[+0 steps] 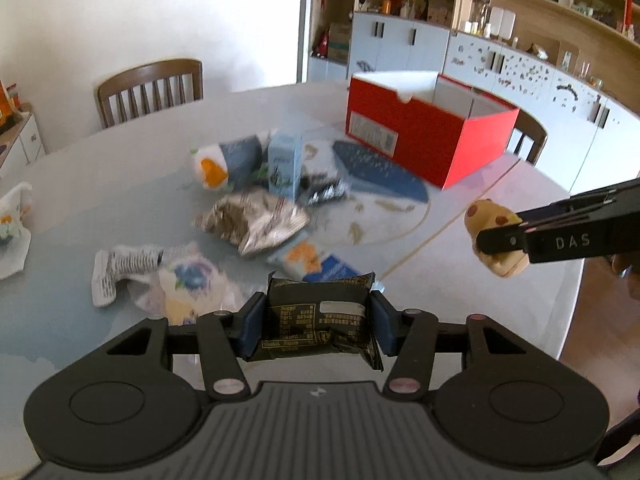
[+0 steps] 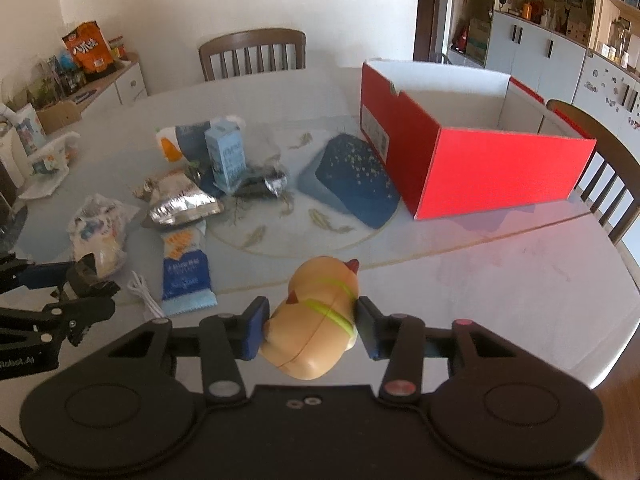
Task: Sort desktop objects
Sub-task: 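Lift and carry the black packet and yellow toy toward the red shoebox, then lower both items into the shoebox and open both tools, then withdraw both tools from the shoebox back over the table items, then grasp the blueberry bread bag with the left tool while the right tool grasps the blue cracker packet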
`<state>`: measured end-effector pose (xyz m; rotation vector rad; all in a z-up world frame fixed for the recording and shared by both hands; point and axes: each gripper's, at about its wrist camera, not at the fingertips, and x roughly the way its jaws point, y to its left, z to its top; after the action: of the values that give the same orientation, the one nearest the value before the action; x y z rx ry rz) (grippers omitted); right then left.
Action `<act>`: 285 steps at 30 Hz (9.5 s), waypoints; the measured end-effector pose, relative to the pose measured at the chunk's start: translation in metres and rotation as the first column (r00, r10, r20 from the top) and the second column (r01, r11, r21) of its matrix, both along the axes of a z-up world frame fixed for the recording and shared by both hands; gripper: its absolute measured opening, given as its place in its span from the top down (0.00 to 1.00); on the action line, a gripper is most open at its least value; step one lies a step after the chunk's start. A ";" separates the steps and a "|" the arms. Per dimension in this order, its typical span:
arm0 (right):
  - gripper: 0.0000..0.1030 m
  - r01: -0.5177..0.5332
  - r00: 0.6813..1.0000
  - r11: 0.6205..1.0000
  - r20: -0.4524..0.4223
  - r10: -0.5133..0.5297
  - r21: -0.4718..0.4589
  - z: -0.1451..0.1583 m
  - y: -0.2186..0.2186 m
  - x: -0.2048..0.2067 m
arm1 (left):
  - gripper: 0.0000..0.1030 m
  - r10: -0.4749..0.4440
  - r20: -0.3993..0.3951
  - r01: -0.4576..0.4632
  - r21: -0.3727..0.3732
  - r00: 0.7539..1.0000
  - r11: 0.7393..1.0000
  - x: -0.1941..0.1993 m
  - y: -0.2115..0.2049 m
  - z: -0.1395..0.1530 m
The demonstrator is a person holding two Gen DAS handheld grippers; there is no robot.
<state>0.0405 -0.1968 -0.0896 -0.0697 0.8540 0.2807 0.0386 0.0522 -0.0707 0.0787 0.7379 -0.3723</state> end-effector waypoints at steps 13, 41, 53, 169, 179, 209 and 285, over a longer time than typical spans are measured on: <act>0.55 -0.026 0.998 0.999 0.065 0.024 0.035 0.057 -0.005 0.008 | 0.48 -0.013 0.044 0.015 -0.040 0.999 0.999 0.011 0.005 0.044; 0.55 -0.225 0.968 0.968 0.138 0.209 0.112 0.110 -0.119 0.141 | 0.48 0.128 0.092 -0.124 -0.054 0.987 0.991 0.104 -0.127 0.094; 0.55 -0.289 0.952 0.950 0.137 0.272 0.122 0.110 -0.152 0.188 | 0.48 0.110 0.096 -0.109 -0.020 0.989 0.994 0.146 -0.187 0.100; 0.37 -0.277 0.950 0.957 -0.126 0.287 0.087 0.061 -0.206 0.262 | 0.19 -0.030 -0.099 0.033 0.028 0.995 0.999 0.220 -0.284 0.071; 0.37 -0.250 0.959 0.963 -0.108 0.261 0.103 0.068 -0.196 0.241 | 0.19 0.000 -0.070 0.000 0.003 0.998 1.000 0.195 -0.260 0.080; 0.37 -0.337 0.935 0.933 -0.074 0.347 0.128 0.069 -0.045 0.125 | 0.00 0.090 -0.021 -0.091 -0.056 0.996 0.994 0.087 -0.088 0.068; 0.45 -0.467 0.875 0.884 -0.159 0.458 -0.026 -0.036 0.117 0.085 | 0.07 0.463 -0.178 -0.468 0.015 0.869 0.884 0.077 0.043 -0.046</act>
<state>0.1257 -0.0796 -0.1254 -0.3207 0.9900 0.7183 0.1152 0.0949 -0.1167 -0.1621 0.8994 0.0766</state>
